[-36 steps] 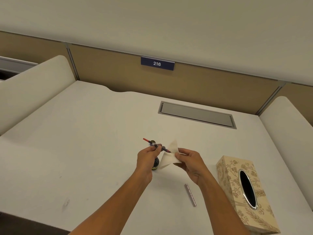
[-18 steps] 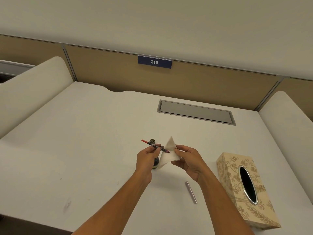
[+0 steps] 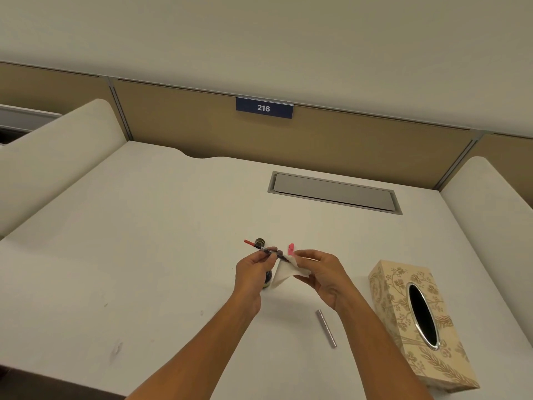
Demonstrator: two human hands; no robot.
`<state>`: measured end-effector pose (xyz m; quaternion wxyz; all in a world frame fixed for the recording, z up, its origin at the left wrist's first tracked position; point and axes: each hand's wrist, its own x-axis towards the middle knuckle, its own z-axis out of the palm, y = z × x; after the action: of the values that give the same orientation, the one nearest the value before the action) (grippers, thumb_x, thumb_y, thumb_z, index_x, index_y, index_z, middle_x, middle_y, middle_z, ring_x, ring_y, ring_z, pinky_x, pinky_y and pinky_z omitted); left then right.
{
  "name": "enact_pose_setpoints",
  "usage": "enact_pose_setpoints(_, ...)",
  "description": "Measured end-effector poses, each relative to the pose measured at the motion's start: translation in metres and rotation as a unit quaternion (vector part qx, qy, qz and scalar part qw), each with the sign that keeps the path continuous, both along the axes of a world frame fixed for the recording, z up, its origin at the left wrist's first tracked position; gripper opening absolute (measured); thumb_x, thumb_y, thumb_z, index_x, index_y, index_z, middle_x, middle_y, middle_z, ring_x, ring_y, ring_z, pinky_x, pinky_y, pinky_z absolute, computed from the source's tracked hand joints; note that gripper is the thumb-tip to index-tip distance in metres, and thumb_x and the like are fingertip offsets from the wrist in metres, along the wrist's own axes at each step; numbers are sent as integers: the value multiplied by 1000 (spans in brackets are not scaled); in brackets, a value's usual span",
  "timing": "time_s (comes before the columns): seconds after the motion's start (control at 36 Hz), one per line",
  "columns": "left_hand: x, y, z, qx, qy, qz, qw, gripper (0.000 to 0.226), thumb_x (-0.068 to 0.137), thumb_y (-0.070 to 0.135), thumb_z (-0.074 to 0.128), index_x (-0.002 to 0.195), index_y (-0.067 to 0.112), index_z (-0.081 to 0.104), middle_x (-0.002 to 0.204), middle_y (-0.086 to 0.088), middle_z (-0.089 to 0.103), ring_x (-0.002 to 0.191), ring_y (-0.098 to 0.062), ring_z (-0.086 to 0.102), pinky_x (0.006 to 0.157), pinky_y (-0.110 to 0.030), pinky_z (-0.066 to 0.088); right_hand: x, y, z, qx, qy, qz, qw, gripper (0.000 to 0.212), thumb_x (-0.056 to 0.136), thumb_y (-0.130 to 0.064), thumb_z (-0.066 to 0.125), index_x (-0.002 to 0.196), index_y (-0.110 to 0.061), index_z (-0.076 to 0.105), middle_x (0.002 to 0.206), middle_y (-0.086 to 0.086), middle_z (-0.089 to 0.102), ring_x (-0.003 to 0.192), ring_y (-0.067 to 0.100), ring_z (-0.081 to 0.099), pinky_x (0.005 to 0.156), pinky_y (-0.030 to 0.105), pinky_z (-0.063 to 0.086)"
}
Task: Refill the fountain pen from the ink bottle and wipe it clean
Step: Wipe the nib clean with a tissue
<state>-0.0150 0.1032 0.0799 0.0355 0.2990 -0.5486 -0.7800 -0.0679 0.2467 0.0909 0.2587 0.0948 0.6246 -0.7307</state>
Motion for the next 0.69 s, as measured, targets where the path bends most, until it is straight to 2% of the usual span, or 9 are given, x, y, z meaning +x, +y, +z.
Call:
enact_pose_setpoints(0.25, 2, 1, -3, 5, 4, -2, 1000, 13, 89, 16, 67, 88, 25, 76, 82, 2, 68, 75, -16, 48, 59, -21, 36, 5, 1, -8, 24, 40, 6, 999, 26, 77, 3, 78, 102, -3, 73, 93, 13, 77, 82, 19, 73, 75, 27, 58)
enact_pose_setpoints(0.39, 3, 2, -4, 7, 1, -4, 1000, 11, 88, 18, 70, 96, 21, 77, 90, 6, 72, 81, -14, 55, 65, -21, 39, 8, 1, -11, 56, 79, -7, 995, 20, 78, 0, 79, 96, -9, 75, 90, 12, 77, 82, 19, 73, 80, 31, 59)
enact_pose_setpoints(0.5, 4, 2, -3, 9, 4, -7, 1000, 12, 86, 20, 72, 96, 20, 77, 101, 1, 75, 86, -14, 58, 72, -23, 44, 10, 1, -12, 75, 104, -19, 992, 19, 81, -4, 77, 98, -8, 75, 88, 10, 77, 80, 18, 73, 79, 31, 59)
enact_pose_setpoints(0.58, 3, 2, -2, 9, 14, -9, 1000, 10, 85, 20, 73, 95, 19, 77, 100, 0, 76, 86, -15, 58, 77, -23, 46, 11, 1, -13, 91, 128, -23, 987, 16, 83, -5, 75, 96, -14, 75, 87, 3, 78, 79, 12, 72, 76, 27, 58)
enact_pose_setpoints(0.69, 3, 2, -2, 0, 24, -12, 1000, 13, 85, 20, 73, 97, 16, 77, 97, 2, 76, 86, -13, 57, 74, -19, 45, 10, 0, -14, 118, 157, -19, 980, 14, 86, -9, 74, 96, -16, 77, 88, -2, 78, 82, 8, 71, 81, 27, 57)
